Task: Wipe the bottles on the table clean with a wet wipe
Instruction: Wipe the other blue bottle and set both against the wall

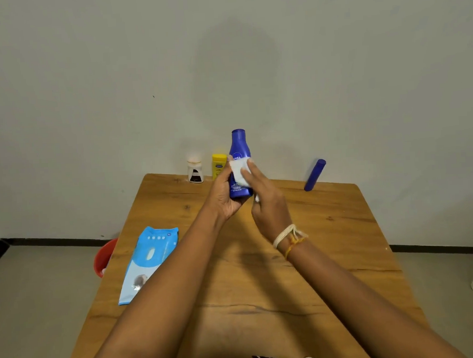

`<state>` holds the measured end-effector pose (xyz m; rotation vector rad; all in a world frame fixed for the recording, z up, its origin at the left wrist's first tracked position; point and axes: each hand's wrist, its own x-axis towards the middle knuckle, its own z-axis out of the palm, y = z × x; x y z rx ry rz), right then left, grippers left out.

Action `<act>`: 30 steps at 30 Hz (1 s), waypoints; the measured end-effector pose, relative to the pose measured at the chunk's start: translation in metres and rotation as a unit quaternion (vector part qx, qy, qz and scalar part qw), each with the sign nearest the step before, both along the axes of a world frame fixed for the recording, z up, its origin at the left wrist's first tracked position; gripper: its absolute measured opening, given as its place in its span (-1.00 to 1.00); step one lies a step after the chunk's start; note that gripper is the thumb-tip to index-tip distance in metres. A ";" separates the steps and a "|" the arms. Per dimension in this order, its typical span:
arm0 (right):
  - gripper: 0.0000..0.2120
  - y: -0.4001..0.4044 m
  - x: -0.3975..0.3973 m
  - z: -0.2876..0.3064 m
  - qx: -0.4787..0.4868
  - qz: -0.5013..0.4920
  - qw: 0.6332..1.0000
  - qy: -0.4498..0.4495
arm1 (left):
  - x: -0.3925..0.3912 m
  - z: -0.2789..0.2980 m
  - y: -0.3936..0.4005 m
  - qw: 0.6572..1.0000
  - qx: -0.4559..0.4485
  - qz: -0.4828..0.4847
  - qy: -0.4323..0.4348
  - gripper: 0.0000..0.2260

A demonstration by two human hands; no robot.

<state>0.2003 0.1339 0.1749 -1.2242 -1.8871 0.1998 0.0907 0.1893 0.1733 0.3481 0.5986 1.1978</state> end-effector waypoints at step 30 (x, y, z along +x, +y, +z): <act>-0.55 -0.027 0.017 0.030 0.010 -0.021 0.996 0.084 | 0.001 0.003 -0.008 0.996 0.060 -0.068 0.025 -0.39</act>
